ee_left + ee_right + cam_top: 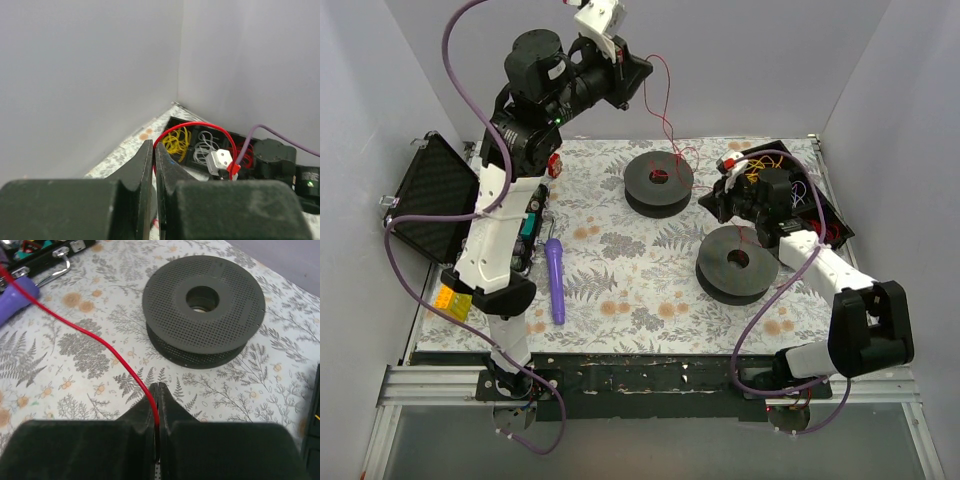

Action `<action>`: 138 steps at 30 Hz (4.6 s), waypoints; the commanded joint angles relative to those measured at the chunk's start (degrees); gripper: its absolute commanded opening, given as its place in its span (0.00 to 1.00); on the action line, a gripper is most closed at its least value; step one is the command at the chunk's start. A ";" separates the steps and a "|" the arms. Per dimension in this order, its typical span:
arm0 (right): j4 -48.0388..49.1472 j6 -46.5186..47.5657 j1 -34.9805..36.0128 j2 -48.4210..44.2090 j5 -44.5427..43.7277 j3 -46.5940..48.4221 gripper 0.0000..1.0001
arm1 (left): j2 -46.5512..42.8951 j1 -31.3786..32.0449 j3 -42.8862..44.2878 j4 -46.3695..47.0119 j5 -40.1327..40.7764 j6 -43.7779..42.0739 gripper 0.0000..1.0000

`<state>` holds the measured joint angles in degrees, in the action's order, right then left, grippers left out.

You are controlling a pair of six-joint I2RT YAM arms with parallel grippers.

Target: Wrap the cables

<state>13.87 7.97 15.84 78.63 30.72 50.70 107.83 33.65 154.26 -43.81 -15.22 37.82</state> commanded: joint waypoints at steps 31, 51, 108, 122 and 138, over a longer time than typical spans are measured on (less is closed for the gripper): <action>-7.03 -14.65 -31.22 -10.24 -17.62 11.96 0.01 | -8.87 -32.15 -10.11 15.87 27.10 -21.66 0.00; 8.72 -23.69 -24.39 -20.10 0.65 20.58 0.01 | -15.01 -32.07 -25.40 9.45 16.37 -12.08 0.00; -30.48 -20.60 6.25 -7.07 -13.50 4.27 0.88 | -23.19 -32.15 -41.30 7.25 9.35 -9.44 0.00; -37.33 -29.14 -23.11 -27.47 -13.15 -16.41 0.87 | -21.35 -30.66 -48.17 7.86 -2.53 -1.88 0.00; -24.24 -37.94 -34.56 -25.98 2.94 -28.46 0.65 | -21.79 -28.90 -50.63 7.69 -3.50 -3.02 0.00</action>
<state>-17.17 -27.59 -18.41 52.49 26.92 22.63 87.00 4.14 104.33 -36.42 -17.43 34.98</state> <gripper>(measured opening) 0.718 0.017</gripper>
